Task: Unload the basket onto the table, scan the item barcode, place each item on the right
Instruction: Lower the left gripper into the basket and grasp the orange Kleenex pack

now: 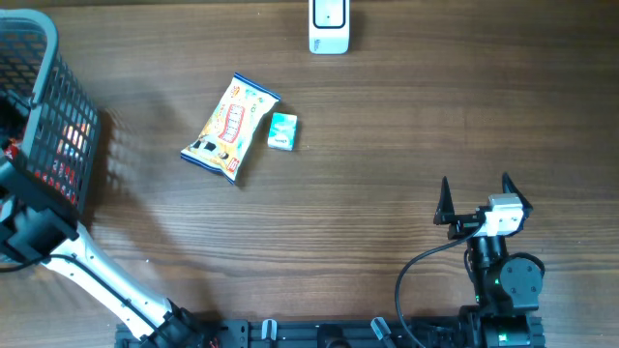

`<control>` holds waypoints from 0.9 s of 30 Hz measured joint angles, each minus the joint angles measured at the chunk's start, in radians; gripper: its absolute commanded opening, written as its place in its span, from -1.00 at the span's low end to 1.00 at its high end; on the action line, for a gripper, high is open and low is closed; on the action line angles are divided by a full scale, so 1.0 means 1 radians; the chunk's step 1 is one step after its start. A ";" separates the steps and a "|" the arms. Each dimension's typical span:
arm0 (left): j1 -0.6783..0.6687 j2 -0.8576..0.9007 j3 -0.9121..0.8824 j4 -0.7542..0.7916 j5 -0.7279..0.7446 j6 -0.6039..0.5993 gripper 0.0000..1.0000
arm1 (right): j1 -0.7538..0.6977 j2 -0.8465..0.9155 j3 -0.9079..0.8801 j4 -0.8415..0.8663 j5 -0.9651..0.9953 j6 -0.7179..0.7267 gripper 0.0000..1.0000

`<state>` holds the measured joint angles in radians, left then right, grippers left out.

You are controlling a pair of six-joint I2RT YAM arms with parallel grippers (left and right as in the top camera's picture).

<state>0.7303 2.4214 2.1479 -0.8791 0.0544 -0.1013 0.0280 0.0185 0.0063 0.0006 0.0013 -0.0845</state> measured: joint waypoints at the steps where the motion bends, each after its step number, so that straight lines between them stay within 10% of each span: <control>1: 0.000 0.000 0.000 0.001 0.000 0.001 0.38 | 0.000 0.000 0.000 0.000 0.000 0.000 0.99; 20: 0.000 0.000 -0.024 -0.048 0.000 0.037 0.06 | 0.000 0.000 0.000 0.000 0.000 0.000 0.99; 27: 0.000 -0.001 -0.024 -0.066 0.005 0.043 -0.92 | 0.000 0.000 0.000 0.000 0.000 0.000 0.99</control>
<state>0.7303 2.4207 2.1235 -0.9451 0.0589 -0.0582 0.0280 0.0185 0.0063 0.0006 0.0010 -0.0845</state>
